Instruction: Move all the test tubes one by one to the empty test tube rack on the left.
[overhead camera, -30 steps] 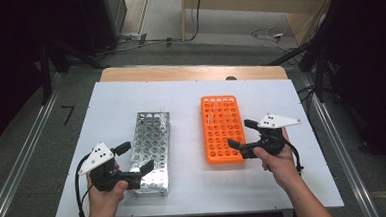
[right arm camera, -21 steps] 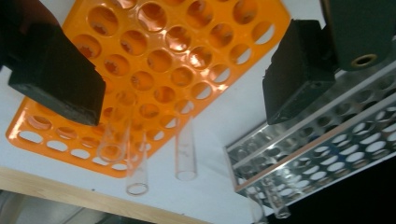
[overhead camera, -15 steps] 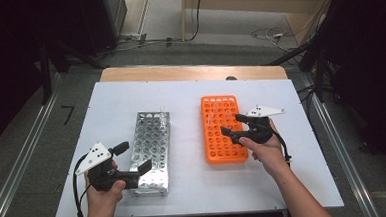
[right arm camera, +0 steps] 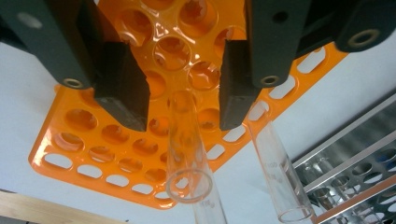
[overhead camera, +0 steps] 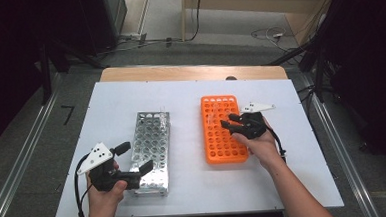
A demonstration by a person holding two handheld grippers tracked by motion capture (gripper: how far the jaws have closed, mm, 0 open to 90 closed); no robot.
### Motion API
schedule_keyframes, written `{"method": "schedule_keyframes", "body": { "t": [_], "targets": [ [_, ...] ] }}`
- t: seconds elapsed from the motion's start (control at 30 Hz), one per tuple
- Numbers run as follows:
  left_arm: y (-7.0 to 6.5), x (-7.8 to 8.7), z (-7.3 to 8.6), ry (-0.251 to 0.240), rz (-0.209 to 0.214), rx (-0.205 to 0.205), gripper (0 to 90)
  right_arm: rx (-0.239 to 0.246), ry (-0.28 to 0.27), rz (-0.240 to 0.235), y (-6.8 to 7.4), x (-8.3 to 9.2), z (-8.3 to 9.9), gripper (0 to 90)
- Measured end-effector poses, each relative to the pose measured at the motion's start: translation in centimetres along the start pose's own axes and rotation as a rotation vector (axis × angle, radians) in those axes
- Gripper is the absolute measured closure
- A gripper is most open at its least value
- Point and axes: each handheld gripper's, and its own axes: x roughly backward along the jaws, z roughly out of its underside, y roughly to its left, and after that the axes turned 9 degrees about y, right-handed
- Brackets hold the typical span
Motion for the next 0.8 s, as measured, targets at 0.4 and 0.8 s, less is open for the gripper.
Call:
{"method": "schedule_keyframes", "body": {
  "t": [0.4,0.8],
  "targets": [
    [-0.1,-0.1,0.0,0.004,0.002,0.003,0.0,0.029,0.012,0.020,-0.2,-1.2,-0.3,68.3],
    [-0.3,-0.3,-0.1,0.005,0.002,-0.002,0.0,0.054,-0.010,0.026,0.1,-1.2,-0.3,73.6]
  ]
}}
